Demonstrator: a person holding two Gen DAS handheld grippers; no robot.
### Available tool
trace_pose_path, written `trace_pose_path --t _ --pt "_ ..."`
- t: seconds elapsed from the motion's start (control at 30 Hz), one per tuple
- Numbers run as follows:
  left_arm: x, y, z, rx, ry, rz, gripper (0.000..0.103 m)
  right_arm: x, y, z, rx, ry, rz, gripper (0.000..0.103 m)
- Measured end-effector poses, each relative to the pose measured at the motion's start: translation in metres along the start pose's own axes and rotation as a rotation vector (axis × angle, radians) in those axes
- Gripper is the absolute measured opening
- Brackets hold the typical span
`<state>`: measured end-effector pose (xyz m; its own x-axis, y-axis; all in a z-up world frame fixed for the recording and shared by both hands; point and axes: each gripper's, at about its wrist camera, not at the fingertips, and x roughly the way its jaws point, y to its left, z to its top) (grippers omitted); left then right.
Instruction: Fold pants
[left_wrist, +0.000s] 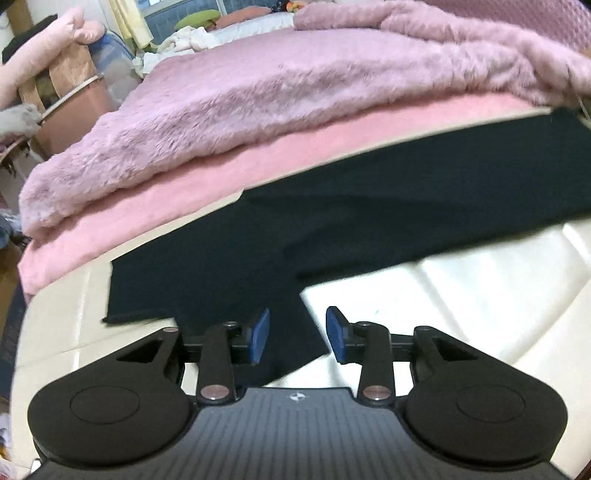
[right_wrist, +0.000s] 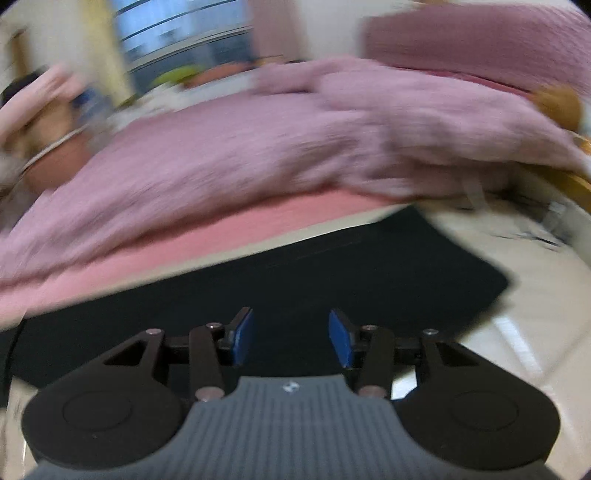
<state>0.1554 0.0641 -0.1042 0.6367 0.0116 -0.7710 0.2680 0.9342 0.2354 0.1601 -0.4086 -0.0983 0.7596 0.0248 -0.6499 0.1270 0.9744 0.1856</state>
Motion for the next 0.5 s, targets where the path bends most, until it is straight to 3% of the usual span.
trace_pose_path --t 0.23,0.37,0.5 --pt "0.020 0.002 -0.022 -0.020 0.008 -0.021 0.057 0.023 0.089 -0.042 -0.158 0.090 0.070 0.043" --pt "0.034 -0.001 -0.031 -0.062 0.015 -0.036 0.060 0.029 0.107 -0.050 -0.172 0.118 0.058 0.043" --pt "0.039 0.006 -0.035 -0.169 0.001 -0.048 0.058 0.034 0.112 -0.051 -0.206 0.125 0.029 0.045"
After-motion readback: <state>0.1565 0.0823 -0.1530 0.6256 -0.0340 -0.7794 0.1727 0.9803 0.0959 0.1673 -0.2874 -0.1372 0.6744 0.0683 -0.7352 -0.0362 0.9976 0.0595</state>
